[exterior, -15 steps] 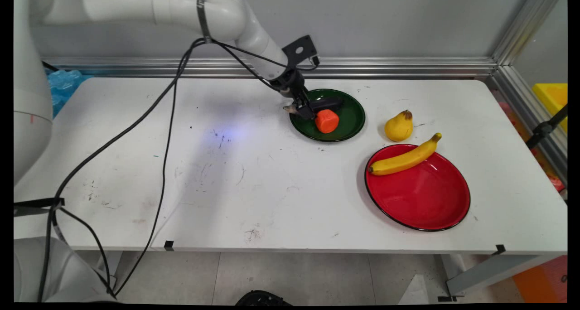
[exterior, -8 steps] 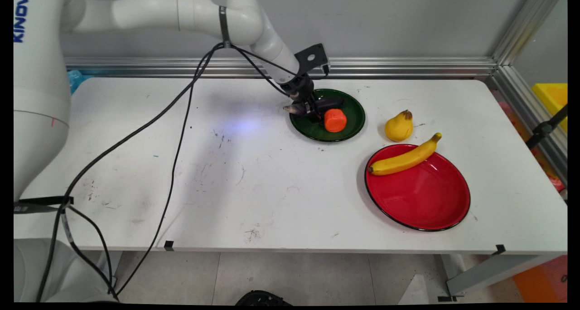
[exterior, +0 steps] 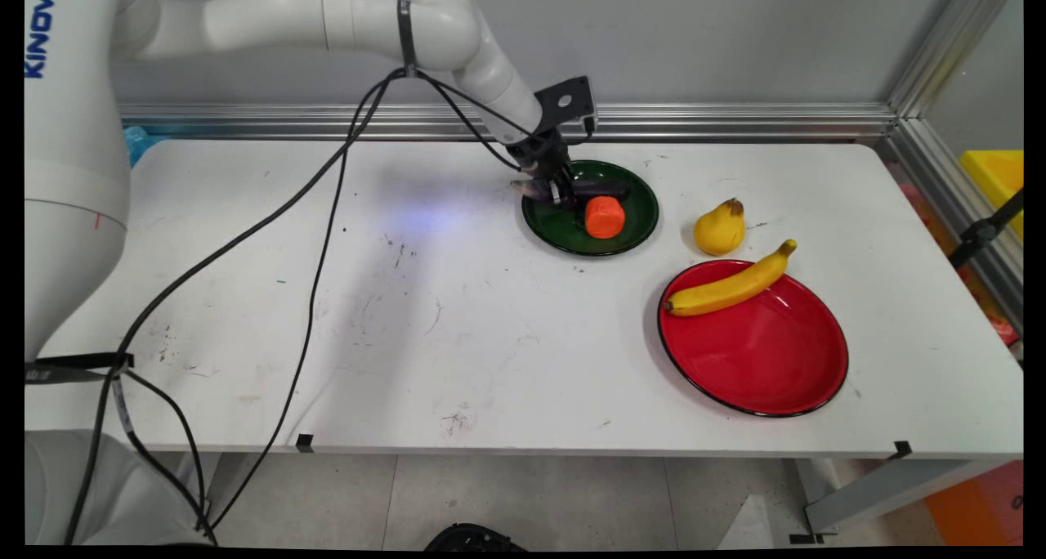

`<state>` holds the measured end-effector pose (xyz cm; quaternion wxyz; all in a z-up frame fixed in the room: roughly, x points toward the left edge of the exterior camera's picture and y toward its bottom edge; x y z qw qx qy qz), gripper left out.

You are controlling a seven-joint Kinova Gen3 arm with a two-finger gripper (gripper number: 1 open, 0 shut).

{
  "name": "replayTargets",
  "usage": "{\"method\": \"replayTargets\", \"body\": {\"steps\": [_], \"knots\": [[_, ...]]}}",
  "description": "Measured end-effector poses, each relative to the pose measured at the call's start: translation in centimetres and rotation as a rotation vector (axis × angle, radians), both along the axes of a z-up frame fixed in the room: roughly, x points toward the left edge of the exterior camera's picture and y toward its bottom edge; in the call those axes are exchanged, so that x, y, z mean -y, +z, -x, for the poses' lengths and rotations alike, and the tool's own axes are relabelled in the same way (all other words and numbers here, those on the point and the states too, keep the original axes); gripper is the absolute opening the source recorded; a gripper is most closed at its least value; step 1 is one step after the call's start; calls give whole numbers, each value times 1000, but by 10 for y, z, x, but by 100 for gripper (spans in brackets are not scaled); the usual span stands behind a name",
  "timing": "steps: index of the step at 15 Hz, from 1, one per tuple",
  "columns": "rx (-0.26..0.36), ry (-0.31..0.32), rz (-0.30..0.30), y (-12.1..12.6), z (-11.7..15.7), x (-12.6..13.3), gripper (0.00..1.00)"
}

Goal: Place the picked object on the table

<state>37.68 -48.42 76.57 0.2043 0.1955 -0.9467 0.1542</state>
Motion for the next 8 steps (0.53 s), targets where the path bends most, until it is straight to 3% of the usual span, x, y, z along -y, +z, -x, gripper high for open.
{"method": "replayTargets", "body": {"steps": [8], "knots": [[10, -61, 37, 79, -6, -37, 0]]}}
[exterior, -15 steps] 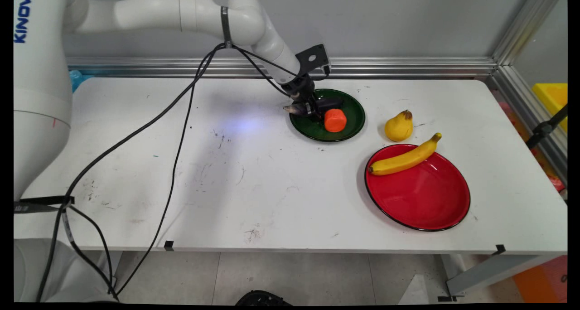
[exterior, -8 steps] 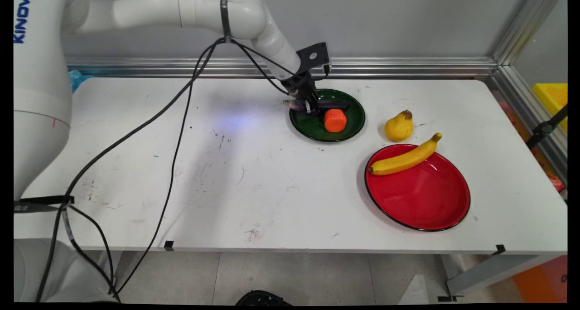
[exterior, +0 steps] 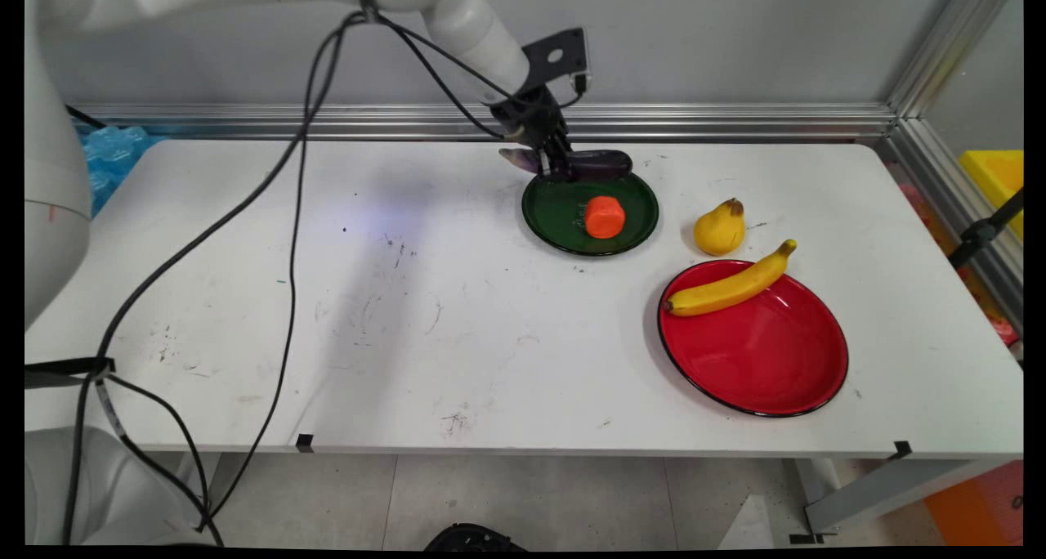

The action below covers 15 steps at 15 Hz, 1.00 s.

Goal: Place the picked object on the table

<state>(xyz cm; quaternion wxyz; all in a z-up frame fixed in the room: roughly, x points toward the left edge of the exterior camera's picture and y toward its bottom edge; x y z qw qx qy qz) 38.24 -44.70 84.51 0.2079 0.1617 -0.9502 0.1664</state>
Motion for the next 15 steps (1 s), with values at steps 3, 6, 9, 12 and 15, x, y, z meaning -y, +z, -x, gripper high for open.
{"method": "replayTargets", "body": {"steps": [3, 6, 9, 12, 15], "knots": [[-4, -41, -10, 23, -1, -21, 0], [-14, -105, -34, 43, -1, -49, 0], [-21, -170, -66, 52, 1, -76, 0], [-26, -207, -96, 52, 5, -99, 0], [-34, -212, -117, 44, 10, -113, 0]]}}
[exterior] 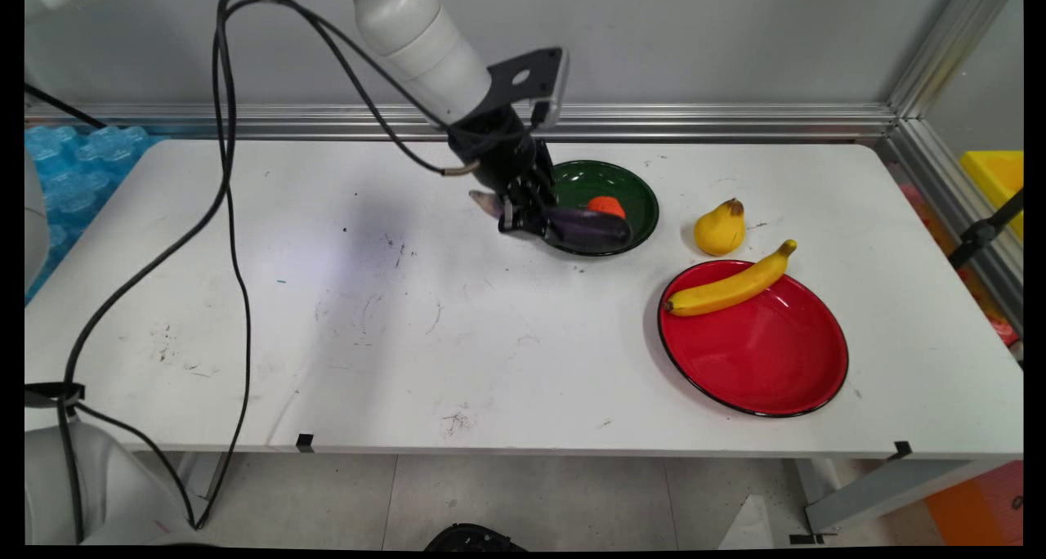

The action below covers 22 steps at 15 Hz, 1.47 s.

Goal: Place the picked object on the table

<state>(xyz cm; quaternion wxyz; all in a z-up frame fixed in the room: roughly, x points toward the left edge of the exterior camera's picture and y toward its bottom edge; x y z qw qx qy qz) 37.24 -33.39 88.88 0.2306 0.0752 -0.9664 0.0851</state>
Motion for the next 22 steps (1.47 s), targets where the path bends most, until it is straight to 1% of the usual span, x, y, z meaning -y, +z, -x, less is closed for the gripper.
{"method": "replayTargets", "body": {"steps": [4, 7, 16, 21, 22], "knots": [[-13, 20, -31, -22, 12, -11, 0], [-18, 32, -54, -47, 24, -14, 0], [4, 54, -103, -107, 44, -11, 0], [15, 63, -116, -126, 45, -8, 0], [13, 64, -120, -129, 45, -8, 100]]}}
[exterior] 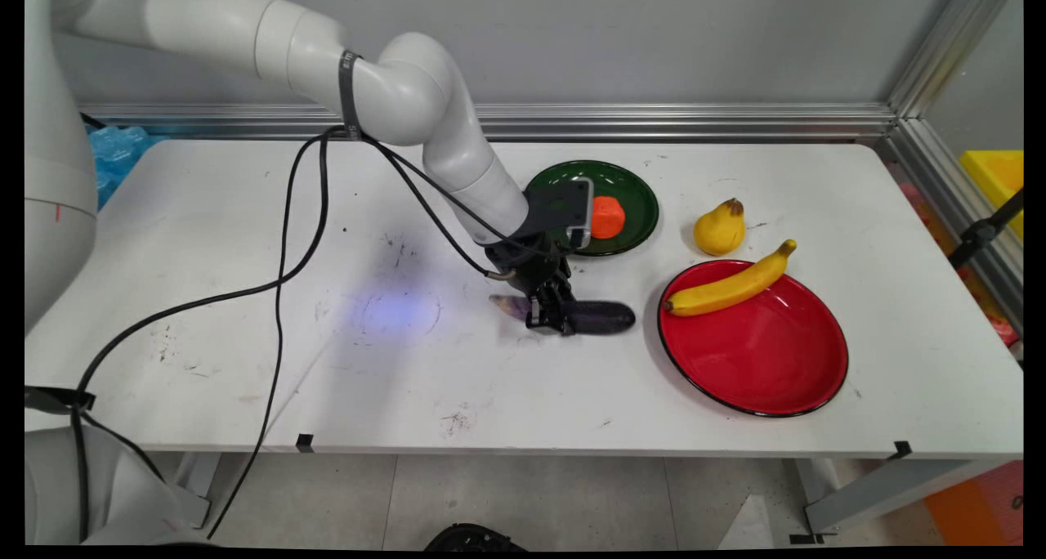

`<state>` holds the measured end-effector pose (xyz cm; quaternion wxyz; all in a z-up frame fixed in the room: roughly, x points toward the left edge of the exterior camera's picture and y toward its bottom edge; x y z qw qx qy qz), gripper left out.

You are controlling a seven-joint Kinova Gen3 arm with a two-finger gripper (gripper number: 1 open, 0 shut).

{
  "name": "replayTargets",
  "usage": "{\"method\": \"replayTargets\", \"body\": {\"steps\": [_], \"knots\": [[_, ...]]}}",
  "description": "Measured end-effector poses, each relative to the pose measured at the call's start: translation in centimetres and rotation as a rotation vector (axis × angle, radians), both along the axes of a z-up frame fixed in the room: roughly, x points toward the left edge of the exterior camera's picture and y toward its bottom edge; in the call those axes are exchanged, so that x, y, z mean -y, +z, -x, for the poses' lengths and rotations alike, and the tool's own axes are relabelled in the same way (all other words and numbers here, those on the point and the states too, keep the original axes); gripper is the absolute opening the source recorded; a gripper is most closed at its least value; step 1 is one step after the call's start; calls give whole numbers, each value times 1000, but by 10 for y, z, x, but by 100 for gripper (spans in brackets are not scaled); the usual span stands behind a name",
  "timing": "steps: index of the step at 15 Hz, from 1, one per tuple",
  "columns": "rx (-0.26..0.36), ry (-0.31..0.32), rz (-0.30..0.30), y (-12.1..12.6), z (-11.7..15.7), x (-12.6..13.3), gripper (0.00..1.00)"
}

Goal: Place the picked object on the table

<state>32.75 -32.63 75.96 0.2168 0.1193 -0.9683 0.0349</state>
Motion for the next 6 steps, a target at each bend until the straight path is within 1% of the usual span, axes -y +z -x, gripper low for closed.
{"method": "replayTargets", "body": {"steps": [3, 6], "knots": [[-23, -5, -8, 0, 1, 1, 100], [-52, -21, -3, 13, -5, 1, 100]]}}
